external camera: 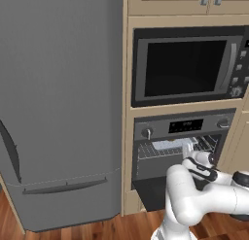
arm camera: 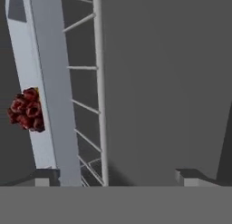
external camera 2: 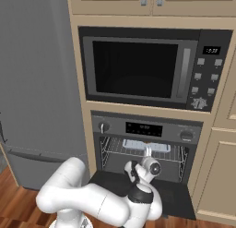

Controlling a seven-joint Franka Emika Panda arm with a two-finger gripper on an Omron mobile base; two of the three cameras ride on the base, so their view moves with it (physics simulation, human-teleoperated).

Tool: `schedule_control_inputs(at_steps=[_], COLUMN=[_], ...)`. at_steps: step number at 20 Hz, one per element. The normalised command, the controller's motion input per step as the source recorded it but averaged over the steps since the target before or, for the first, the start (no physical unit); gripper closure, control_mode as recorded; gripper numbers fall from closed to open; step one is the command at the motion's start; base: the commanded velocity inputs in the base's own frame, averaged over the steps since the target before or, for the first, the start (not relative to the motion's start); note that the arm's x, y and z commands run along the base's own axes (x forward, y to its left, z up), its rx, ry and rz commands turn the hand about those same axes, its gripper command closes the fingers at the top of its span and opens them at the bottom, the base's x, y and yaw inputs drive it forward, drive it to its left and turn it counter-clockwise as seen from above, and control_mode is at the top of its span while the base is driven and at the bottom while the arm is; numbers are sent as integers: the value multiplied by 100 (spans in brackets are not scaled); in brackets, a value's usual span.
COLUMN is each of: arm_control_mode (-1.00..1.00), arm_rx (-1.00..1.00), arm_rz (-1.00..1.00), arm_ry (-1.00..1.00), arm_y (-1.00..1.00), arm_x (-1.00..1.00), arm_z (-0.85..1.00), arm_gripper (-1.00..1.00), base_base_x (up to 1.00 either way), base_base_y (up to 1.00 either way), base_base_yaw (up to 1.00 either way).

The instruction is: Take the baked cake out of the oven and place it on the plate for cooling. Then close the oven door.

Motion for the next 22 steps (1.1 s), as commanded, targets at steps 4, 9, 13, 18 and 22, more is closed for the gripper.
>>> schedule_control_inputs(at_steps=[4, 9, 13, 18, 22], arm_control_mode=[-100, -100, -100, -100, -100], arm_rx=[1, 2, 1, 0, 0], arm_rz=[0, 0, 0, 0, 0], arm_ry=[0, 0, 0, 0, 0], arm_y=[0, 0, 0, 0, 0], arm_x=[13, 18, 7, 2, 6], arm_z=[-9, -8, -25, -26, -23], arm_gripper=[-100, -100, -100, -100, -100], base_base_x=[0, 0, 0, 0, 0], base_base_y=[0, 0, 0, 0, 0], base_base_yaw=[0, 0, 0, 0, 0])
